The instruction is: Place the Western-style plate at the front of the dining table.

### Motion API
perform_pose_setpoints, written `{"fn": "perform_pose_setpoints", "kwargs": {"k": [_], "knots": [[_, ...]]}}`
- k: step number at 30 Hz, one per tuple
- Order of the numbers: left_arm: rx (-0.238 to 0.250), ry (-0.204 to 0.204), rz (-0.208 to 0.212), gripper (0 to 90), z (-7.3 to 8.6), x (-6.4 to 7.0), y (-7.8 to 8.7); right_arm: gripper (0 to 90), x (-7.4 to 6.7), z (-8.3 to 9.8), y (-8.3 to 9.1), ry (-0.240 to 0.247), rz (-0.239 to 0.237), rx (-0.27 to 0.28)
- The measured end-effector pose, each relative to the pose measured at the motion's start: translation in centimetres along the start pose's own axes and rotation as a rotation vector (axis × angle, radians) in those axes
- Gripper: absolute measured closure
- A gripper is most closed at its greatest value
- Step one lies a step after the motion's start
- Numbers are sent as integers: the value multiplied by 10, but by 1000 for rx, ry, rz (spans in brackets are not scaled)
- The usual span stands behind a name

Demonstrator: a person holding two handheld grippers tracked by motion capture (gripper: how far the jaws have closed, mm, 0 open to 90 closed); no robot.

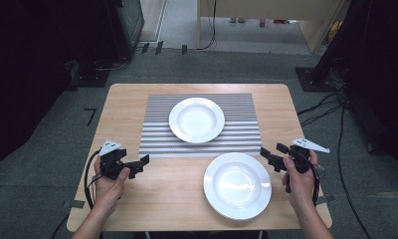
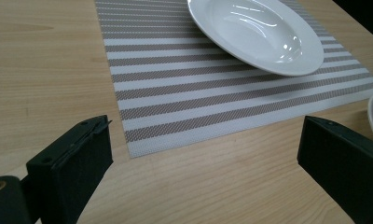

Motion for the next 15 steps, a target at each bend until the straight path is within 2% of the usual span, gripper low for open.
{"fn": "perform_pose_setpoints", "kwargs": {"k": [10, 15], "knots": [[-10, 54, -26, 31, 28, -20, 9, 213, 16, 26, 20, -21, 35, -22], [-22, 63, -54, 30, 40, -30, 14, 213, 26, 37, 32, -35, 52, -27]]}}
Point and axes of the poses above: each handheld gripper's, and its own axes: y roughly backward along the jaws, z roughly out of its underside, x roughly to its right, the point moved 3 cm from there along -y, roughly forward along the jaws, and after that the axes turned 4 degrees about -z, right-handed, at the moved point
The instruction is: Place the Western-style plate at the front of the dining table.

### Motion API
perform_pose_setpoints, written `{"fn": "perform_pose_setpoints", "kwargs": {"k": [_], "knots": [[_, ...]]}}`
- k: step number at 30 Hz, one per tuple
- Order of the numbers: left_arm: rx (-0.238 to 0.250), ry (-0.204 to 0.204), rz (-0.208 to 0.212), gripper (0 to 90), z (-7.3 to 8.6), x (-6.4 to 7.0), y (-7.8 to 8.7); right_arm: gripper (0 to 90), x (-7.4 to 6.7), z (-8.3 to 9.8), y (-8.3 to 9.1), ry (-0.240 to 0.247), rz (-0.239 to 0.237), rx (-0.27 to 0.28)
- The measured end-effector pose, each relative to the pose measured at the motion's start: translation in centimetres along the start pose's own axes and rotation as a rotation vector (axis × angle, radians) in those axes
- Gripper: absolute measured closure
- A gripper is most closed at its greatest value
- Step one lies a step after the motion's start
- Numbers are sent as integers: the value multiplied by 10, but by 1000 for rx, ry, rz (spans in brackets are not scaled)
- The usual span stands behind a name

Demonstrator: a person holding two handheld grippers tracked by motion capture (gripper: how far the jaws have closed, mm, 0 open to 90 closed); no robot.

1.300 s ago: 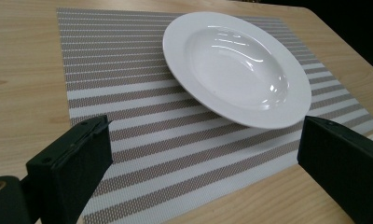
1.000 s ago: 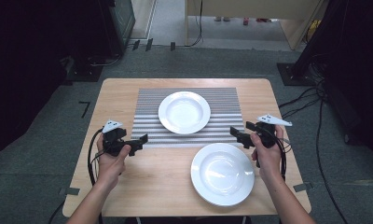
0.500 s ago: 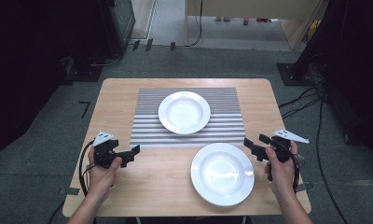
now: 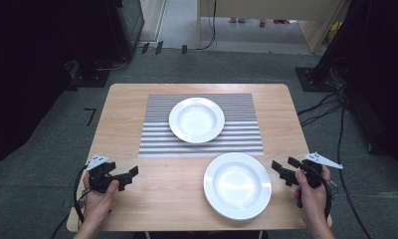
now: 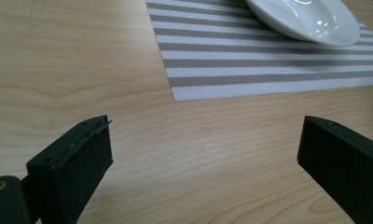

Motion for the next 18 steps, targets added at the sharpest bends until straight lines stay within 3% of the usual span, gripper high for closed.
{"fn": "perform_pose_setpoints", "kwargs": {"k": [8, 16, 18], "knots": [[-10, 6, -48, 31, 16, -19, 9, 212, 15, 18, 17, -18, 33, -16], [-30, -24, -115, 31, 31, -38, 15, 209, 33, 37, 30, -25, 82, -47], [-27, -14, -129, 31, 35, -44, 17, 208, 36, 42, 34, -22, 92, -55]]}}
Point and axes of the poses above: each handheld gripper's, and its own axes: y roughly backward along the jaws, z roughly out of its underside, x roughly to its right, the point moved 3 cm from there along -y, roughly forward along the jaws, and after that the axes turned 4 degrees about -z, right-handed, at the moved point
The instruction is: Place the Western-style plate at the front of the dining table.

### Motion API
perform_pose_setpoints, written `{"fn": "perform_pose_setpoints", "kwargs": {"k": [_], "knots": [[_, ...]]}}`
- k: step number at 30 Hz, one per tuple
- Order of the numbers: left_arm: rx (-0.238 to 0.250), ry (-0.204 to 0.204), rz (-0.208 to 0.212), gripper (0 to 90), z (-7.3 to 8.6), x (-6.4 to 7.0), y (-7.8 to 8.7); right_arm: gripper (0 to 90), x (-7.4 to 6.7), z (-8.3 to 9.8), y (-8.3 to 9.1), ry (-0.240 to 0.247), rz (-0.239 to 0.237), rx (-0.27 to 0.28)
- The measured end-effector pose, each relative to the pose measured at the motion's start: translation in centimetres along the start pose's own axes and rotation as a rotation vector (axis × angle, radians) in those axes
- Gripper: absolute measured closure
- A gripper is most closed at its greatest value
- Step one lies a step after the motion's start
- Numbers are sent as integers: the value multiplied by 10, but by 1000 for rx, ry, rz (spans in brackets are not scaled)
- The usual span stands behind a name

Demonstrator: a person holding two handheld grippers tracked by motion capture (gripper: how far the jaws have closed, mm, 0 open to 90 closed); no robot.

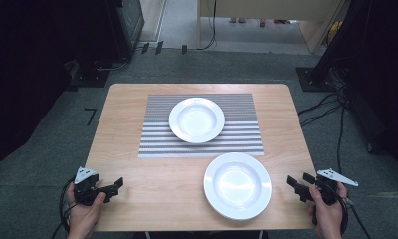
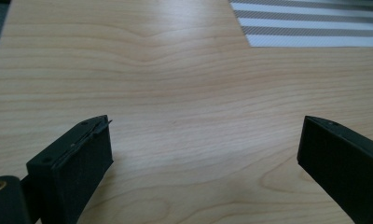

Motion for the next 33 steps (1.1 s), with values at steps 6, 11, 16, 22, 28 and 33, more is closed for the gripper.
{"fn": "perform_pose_setpoints", "kwargs": {"k": [6, 11, 16, 22, 28, 33], "knots": [[-2, -21, -46, 31, 7, -10, 6, 208, 9, 12, 7, 1, 26, -19], [-20, -50, -64, 31, 10, -12, 7, 207, 13, 20, 12, 34, 66, -26], [-37, -73, -73, 31, 13, -8, 5, 162, 5, 27, 8, 161, 180, -43], [-36, -161, -118, 32, 18, -1, 3, 0, -4, 31, 0, 190, 187, -71], [-29, -164, -113, 28, 19, 0, 3, 0, -4, 32, 0, 190, 188, -64], [-35, -161, -115, 29, 18, 0, 2, 4, -4, 31, 0, 184, 192, -71]]}}
Point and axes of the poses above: each handheld gripper's, and its own axes: y roughly backward along the jaws, z roughly out of its underside, x roughly to its right, the point moved 3 cm from there along -y, roughly forward along the jaws, and after that the axes turned 4 degrees about -z, right-handed, at the moved point
